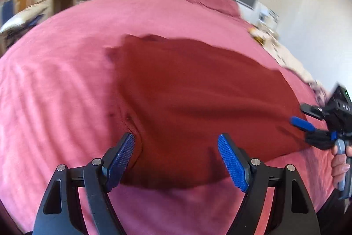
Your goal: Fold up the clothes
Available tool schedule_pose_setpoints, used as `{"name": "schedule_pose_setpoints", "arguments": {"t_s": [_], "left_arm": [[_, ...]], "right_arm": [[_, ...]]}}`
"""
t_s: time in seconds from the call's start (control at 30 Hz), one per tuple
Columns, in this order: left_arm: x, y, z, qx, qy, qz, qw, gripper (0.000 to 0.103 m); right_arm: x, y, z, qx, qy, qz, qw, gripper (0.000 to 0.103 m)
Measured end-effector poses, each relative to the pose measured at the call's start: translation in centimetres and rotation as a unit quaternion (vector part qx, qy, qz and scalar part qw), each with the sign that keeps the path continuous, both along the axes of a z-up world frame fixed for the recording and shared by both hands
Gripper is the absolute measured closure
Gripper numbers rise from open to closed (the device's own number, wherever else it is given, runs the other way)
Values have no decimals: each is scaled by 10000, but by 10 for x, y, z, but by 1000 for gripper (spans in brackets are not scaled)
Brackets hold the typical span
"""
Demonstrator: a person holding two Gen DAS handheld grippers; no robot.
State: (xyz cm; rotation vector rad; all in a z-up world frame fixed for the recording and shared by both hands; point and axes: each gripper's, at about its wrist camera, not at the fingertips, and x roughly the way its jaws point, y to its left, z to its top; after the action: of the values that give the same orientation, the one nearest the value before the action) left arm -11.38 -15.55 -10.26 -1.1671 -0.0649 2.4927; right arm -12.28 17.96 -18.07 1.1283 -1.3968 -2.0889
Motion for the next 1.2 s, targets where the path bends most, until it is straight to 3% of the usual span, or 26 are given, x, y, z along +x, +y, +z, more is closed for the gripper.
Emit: {"name": "schedule_pose_setpoints", "arguments": {"t_s": [0.17,0.3,0.33,0.4,0.47,0.5,0.63,0.67,0.73,0.8,0.87,0.9,1.07,1.17,1.2], "left_arm": [[8,20,-13,-920,115,-597,9939,23],[9,-1,3,-948,278,-579,9934,23],[9,-7,6,-956,318,-574,9933,23],[8,-18,15,-900,416,-484,9939,23],[-1,-31,25,-553,587,-170,9966,23],[-8,-37,22,-476,547,-45,9974,23],[-39,-54,-11,-1015,-298,475,9933,21],[-41,-63,-14,-900,-426,547,9935,21],[-39,-83,-10,-475,-480,665,9955,20],[-35,-94,-3,-396,-484,696,9956,20],[-29,-105,4,-90,-392,899,9951,20],[-26,-111,8,85,-336,1042,9940,20],[-11,-138,27,984,7,1718,9802,20],[-14,-120,38,1627,363,1695,9713,19],[-19,-110,39,1682,342,1562,9727,19]], "right_arm": [[-11,-40,-34,-29,-367,643,9973,78],[22,-45,-28,424,-271,1371,9893,77],[26,-45,-24,519,-262,1461,9876,73],[17,-41,-11,499,-102,1384,9891,70],[1,-40,0,374,48,1264,9913,70],[-9,-42,2,351,87,1232,9917,70],[-55,-63,-3,384,32,1222,9918,70],[-63,-65,-8,341,-39,1166,9926,70],[-78,-65,-21,468,-346,1034,9929,81],[-76,-55,-31,244,-451,882,9948,85],[-65,-46,-30,-44,-383,713,9967,80],[-60,-44,-25,-87,-274,667,9974,71],[-33,-35,-8,-226,147,456,9986,70],[-44,-45,-9,-182,99,523,9984,70],[-49,-49,-10,-226,81,552,9982,70]]}}
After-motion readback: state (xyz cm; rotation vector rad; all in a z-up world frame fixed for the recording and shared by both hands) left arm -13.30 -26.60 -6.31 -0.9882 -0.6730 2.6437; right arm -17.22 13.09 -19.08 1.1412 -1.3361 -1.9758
